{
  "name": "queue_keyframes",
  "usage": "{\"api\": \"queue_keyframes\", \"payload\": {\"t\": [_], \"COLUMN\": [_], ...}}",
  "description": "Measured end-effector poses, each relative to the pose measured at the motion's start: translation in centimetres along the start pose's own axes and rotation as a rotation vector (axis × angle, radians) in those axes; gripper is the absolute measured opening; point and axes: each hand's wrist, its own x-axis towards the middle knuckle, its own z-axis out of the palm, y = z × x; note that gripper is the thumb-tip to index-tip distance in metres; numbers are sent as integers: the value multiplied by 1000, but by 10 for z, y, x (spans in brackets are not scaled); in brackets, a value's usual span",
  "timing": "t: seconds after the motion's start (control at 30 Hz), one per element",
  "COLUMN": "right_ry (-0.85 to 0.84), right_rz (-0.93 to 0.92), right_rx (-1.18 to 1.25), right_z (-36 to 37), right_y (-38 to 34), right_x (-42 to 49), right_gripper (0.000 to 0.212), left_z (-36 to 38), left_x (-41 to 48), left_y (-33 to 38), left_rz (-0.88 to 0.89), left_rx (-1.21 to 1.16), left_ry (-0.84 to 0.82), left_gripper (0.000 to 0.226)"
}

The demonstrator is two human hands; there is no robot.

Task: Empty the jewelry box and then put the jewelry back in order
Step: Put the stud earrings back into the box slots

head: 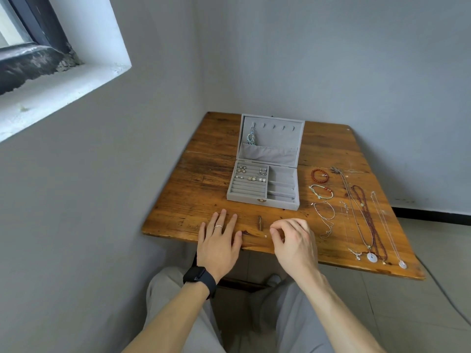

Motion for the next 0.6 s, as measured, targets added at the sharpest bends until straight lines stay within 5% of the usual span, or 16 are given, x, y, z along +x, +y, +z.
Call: {"api": "queue_keyframes", "payload": {"t": [0.23,0.6], "right_ry": [138,214], "right_rz": [265,609], "right_rx": [454,632], "right_z": [-28,-49], "right_y": [23,70], "right_x": [-29,-57], "right_gripper": [10,13], "left_z": [-14,-6], "left_x": [-3,25], "left_y": [32,55], "left_rz": [224,108], "left_rx": [-146,-307], "left_ry": [63,-17], "left_gripper": [28,12]}}
